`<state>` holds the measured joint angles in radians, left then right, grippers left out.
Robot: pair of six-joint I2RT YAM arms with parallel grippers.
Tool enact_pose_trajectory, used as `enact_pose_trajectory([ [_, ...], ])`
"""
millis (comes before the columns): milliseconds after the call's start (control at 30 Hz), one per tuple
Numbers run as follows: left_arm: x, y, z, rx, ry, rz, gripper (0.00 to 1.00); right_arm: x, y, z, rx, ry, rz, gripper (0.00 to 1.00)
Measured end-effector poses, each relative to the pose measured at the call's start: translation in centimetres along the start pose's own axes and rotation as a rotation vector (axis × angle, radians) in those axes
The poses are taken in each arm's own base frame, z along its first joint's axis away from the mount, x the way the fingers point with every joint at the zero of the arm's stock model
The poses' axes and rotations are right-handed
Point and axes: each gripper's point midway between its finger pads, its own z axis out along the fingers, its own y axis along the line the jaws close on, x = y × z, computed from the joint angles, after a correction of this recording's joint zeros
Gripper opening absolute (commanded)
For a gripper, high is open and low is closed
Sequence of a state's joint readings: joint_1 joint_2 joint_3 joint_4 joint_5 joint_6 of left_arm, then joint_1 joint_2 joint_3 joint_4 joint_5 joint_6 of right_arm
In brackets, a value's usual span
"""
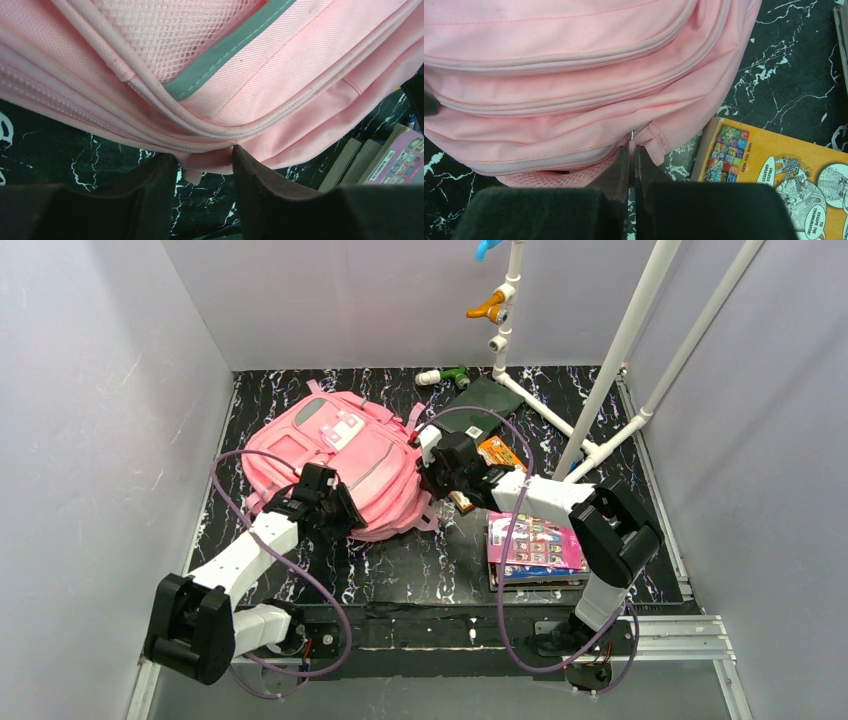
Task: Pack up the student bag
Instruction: Unzip the student bag at the center of the board.
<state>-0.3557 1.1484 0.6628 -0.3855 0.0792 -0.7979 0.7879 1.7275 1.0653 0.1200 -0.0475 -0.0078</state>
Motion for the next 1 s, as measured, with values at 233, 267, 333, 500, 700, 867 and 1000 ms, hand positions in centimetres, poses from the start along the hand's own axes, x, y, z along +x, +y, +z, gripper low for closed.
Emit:
enact_pose_trajectory([
  [233, -0.1, -0.4, 0.8, 0.024, 0.017, -0.018, 0.0, 0.8, 2.1, -1.2, 0.052, 0.054, -0.083, 0.01],
  [267, 0.0, -0.4, 0.8, 0.027, 0.017, -0.027, 0.0, 0.6, 2.5, -1.5, 0.056, 0.052, -0.092, 0.01],
  [333, 0.0, -0.3, 0.8, 0.025, 0.013, -0.044, 0.0, 0.3, 3.4, -2.2, 0.05, 0.049, -0.104, 0.01],
  [500, -1.1, 0.5, -0.8, -0.015, -0.077, -0.076, 0.0, -0.7, 5.7, -4.1, 0.0, 0.017, -0.088, 0.01],
  [700, -4.7, -1.9, -4.5, 0.092, -0.27, -0.135, 0.0, 0.3, 9.3, -5.5, -0.12, 0.015, -0.1, 0.01],
  [867, -6.2, -2.8, -6.8, 0.154, -0.368, -0.188, 0.0, 0.3, 10.7, -4.8, -0.172, 0.018, -0.103, 0.01],
  [1000, -6.4, -3.1, -6.2, 0.165, -0.359, -0.221, 0.0, -0.7, 13.7, -3.7, -0.255, 0.01, -0.073, 0.01],
])
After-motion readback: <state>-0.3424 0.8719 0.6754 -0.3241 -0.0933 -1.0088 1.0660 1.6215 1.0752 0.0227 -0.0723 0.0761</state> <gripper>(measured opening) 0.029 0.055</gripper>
